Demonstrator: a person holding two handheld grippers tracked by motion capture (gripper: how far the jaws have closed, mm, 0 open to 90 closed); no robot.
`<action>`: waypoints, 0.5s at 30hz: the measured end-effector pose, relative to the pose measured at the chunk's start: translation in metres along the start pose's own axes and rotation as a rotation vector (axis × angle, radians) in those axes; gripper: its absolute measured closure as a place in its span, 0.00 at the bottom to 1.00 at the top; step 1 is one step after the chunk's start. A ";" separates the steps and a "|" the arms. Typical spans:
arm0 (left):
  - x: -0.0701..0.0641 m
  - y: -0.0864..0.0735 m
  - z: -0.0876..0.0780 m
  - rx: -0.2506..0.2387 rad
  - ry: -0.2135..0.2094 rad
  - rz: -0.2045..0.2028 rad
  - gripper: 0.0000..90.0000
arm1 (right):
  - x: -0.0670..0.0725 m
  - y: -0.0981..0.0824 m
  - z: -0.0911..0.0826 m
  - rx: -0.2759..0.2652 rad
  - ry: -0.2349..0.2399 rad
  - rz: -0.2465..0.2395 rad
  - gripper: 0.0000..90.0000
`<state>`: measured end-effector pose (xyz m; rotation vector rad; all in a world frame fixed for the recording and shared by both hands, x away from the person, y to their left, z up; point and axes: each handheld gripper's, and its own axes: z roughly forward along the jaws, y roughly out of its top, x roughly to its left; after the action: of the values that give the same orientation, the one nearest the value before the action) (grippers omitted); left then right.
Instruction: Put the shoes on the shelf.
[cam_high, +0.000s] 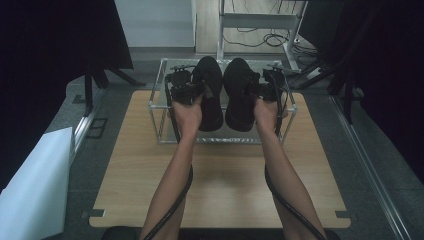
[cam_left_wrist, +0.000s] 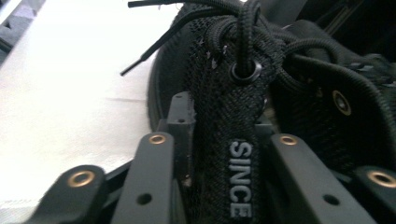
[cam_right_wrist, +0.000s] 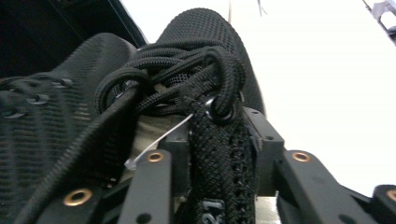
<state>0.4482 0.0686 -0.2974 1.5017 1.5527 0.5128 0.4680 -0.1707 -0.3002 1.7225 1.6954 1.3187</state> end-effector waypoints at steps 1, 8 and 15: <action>-0.001 0.000 0.001 0.000 0.005 0.003 0.77 | 0.002 0.001 0.002 0.006 0.001 0.000 0.71; 0.006 0.005 0.006 0.045 -0.100 0.001 0.60 | -0.004 0.004 0.007 0.029 0.092 0.041 0.51; 0.011 0.007 -0.002 0.024 -0.204 0.017 0.46 | -0.009 0.006 0.006 0.021 0.216 0.044 0.36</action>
<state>0.4517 0.0807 -0.2939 1.5357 1.3930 0.3397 0.4776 -0.1786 -0.3009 1.6899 1.8011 1.5612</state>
